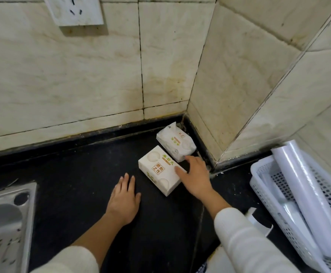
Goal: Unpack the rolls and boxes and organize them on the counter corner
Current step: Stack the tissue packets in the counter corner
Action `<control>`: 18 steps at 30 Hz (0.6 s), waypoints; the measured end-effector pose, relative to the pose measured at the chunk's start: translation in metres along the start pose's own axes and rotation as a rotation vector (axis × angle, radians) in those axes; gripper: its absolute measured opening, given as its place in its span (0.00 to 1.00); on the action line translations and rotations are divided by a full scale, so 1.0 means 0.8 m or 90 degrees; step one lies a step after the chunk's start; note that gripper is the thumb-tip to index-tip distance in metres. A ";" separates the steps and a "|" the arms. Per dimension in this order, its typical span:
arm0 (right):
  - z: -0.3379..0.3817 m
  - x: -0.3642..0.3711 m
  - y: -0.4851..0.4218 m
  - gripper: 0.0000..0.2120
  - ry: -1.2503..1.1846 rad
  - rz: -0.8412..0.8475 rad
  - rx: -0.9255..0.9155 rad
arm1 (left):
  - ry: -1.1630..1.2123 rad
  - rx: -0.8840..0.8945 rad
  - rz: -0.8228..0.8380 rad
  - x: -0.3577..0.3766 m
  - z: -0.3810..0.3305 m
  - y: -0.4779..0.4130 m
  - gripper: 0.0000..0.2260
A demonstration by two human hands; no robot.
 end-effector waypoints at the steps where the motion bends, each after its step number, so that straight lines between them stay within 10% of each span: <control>1: -0.008 -0.012 -0.001 0.26 -0.009 -0.012 0.018 | -0.001 -0.003 0.018 -0.004 -0.002 -0.001 0.30; 11: -0.008 -0.036 -0.060 0.28 -0.018 0.001 0.053 | 0.211 0.117 -0.065 -0.066 -0.046 -0.033 0.52; 18: 0.005 -0.002 -0.097 0.35 0.148 0.080 0.031 | 0.009 0.318 -0.073 -0.068 -0.066 -0.061 0.40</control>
Point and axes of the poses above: each hand's wrist, its own y-axis away from the middle knuckle, its own x-axis out of the palm, z = x × y, the point moved 7 cm from there along -y, towards the middle knuckle
